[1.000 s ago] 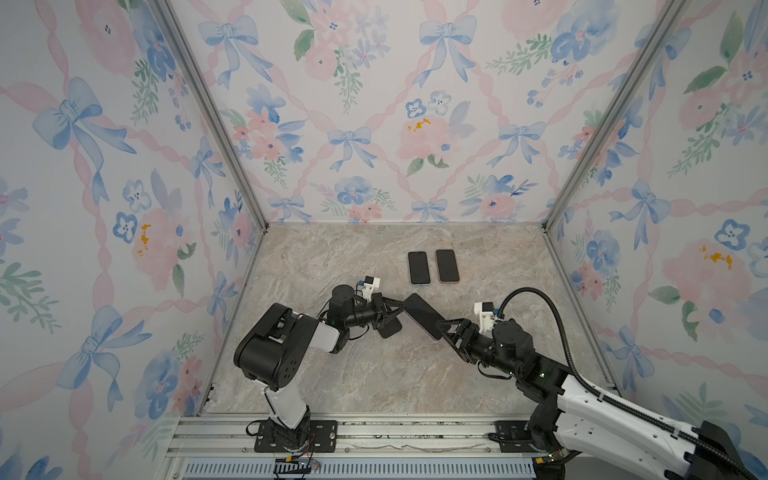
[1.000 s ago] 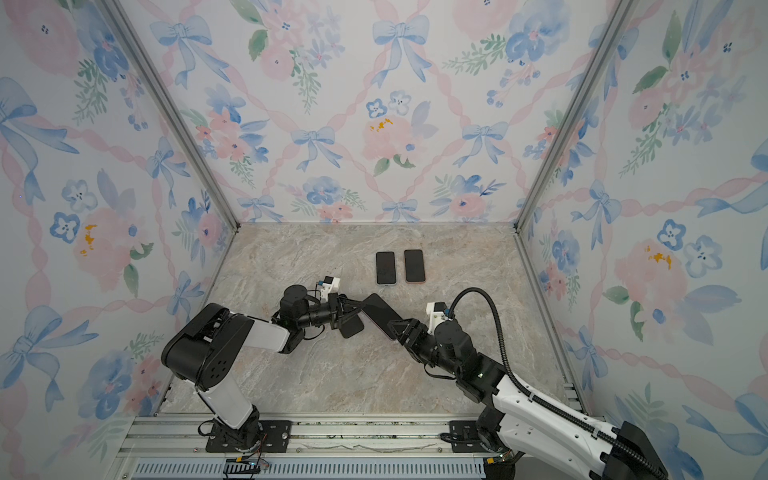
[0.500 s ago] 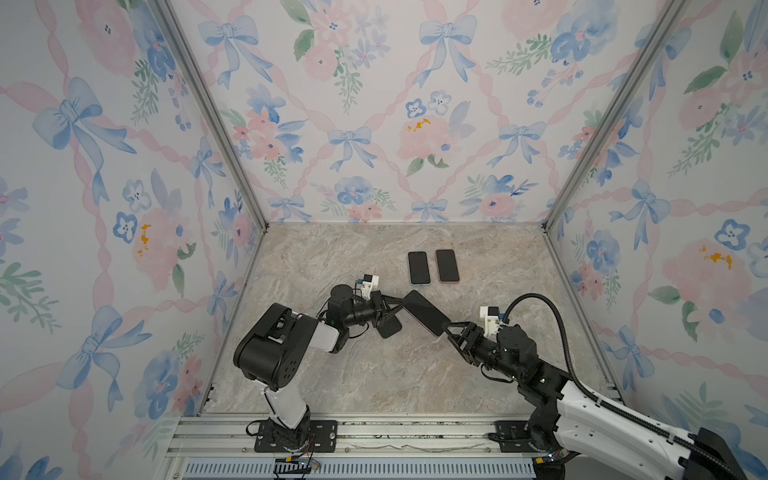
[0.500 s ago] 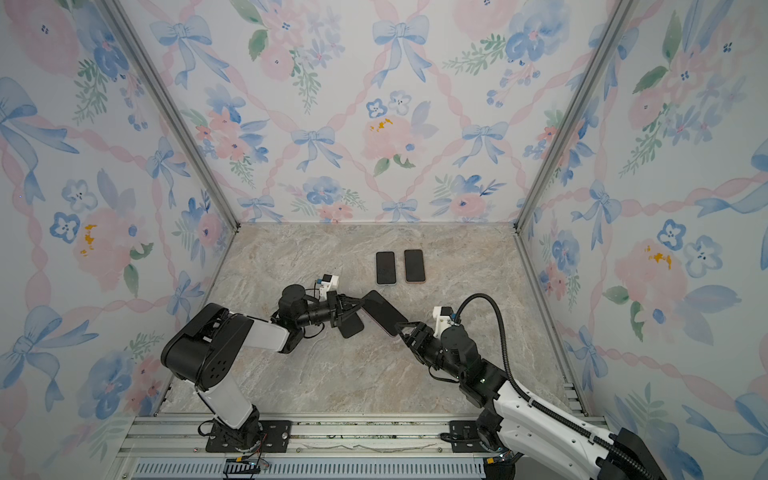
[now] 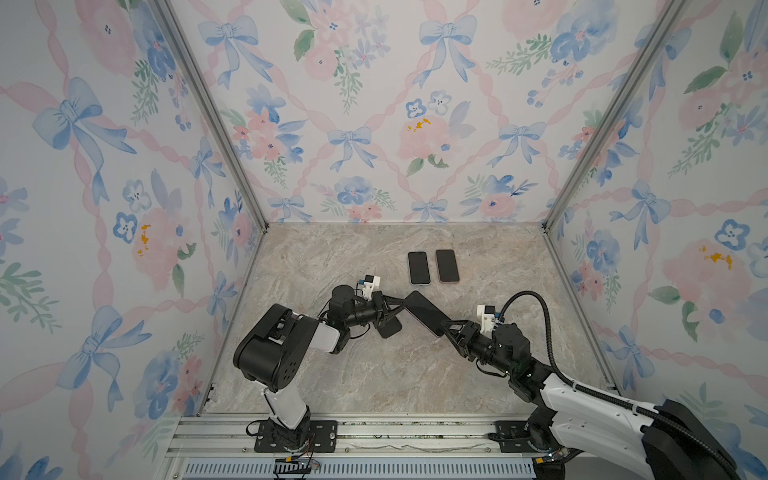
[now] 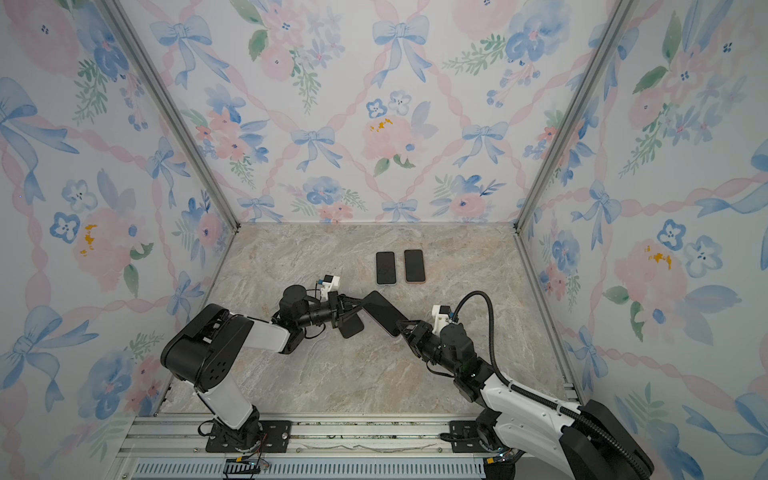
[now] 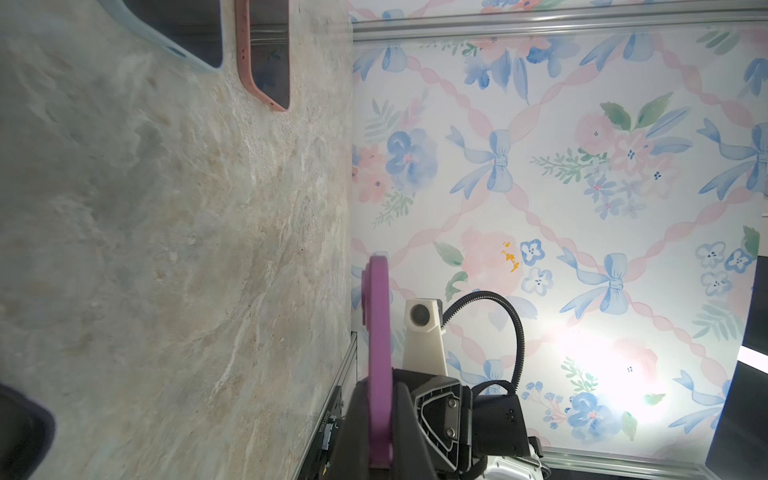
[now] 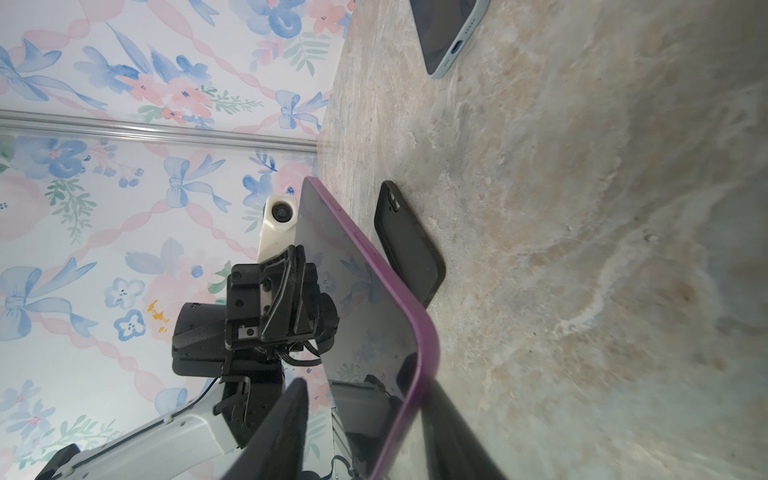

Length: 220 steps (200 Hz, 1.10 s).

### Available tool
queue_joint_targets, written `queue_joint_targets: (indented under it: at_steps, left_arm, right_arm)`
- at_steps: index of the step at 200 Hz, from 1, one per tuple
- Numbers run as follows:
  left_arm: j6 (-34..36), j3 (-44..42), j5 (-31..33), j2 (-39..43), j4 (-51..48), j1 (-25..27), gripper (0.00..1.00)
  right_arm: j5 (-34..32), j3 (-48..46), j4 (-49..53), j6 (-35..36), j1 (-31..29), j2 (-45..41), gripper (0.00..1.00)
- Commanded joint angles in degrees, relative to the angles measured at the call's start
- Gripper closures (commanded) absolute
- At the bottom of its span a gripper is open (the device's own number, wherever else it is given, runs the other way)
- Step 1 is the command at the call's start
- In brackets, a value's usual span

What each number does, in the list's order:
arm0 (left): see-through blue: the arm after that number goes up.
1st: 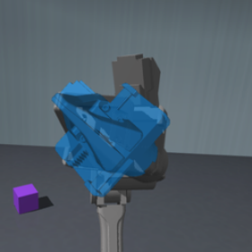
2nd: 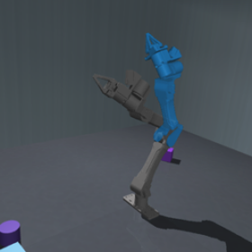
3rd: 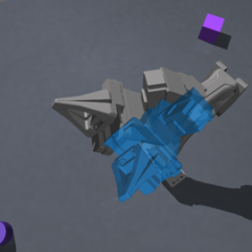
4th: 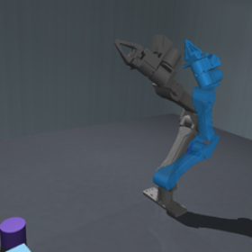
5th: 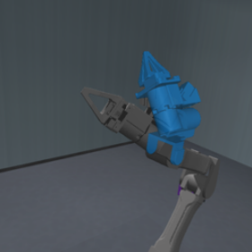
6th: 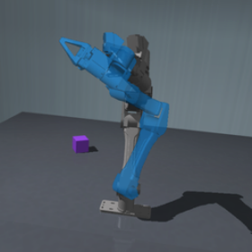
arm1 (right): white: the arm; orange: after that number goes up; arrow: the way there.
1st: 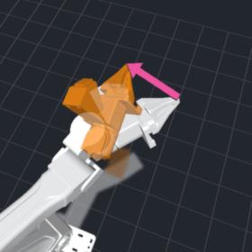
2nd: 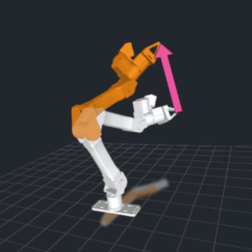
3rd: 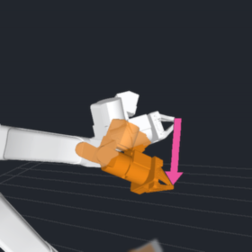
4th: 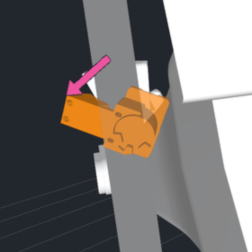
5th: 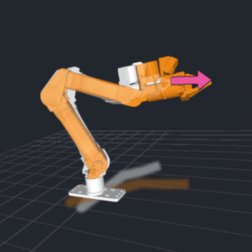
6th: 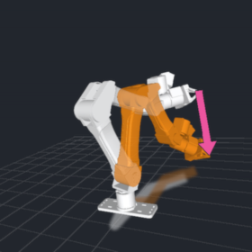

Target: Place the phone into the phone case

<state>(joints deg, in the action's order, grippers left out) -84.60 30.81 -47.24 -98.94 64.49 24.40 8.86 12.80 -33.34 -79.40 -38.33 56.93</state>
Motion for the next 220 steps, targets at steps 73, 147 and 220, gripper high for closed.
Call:
queue_joint_targets:
  at_steps: [73, 147, 220]
  left_arm:
    - [-0.7, 0.2, -0.4, 1.5, 4.0, 1.1, 1.0]
    - [0.2, -0.2, -0.6, 1.6, 4.0, 1.6, 1.0]
    - [8.5, -0.3, -2.9, 5.2, -8.4, -2.4, 0.6]
  right_arm:
    - [0.8, 0.2, -1.3, 1.5, 1.2, -1.7, 0.78]
    - [0.5, 2.4, 7.1, 4.2, 1.5, -5.8, 1.0]
    - [3.2, 5.8, 13.5, 6.6, 3.4, -5.6, 1.0]
